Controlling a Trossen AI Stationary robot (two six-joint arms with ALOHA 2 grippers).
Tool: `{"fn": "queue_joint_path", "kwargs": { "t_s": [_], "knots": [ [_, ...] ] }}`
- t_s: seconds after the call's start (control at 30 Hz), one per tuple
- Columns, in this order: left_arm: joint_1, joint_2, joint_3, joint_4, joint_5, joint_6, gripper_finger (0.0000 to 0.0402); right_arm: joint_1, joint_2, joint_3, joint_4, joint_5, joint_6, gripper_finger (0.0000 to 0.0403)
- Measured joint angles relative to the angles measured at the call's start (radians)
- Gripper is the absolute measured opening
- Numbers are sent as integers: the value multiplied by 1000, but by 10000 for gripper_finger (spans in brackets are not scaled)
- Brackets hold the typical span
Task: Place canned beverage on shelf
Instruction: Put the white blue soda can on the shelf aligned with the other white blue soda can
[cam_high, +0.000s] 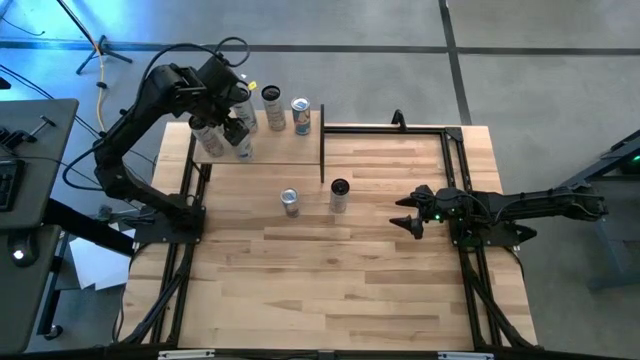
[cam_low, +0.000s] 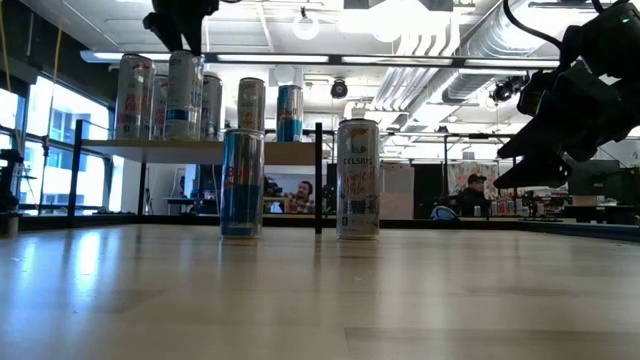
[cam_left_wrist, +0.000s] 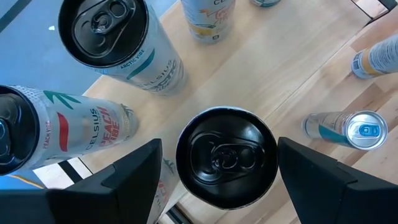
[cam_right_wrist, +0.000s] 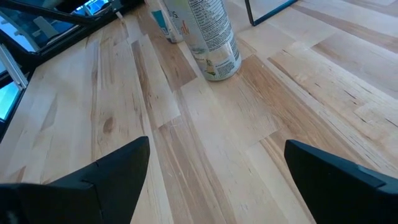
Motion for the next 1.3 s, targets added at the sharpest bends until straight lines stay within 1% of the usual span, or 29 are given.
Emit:
{"fn": "queue_joint_path", "kwargs": {
  "t_s": [0.3, 0.67, 1.03, 1.2, 1.3],
  "knots": [
    [0, 2, 0, 0, 5, 0, 287, 0, 0, 0, 0, -1, 0, 360],
    [0, 45, 0, 0, 30, -3, 285, 0, 0, 0, 0, -2, 0, 360],
    [0, 46, 0, 2, 30, -3, 241, 0, 0, 0, 0, -6, 0, 360],
    [0, 46, 0, 2, 29, -2, 236, 0, 0, 0, 0, -5, 0, 360],
    [0, 46, 0, 3, 34, 40, 236, 0, 0, 0, 0, -5, 0, 360]
  ]
}}
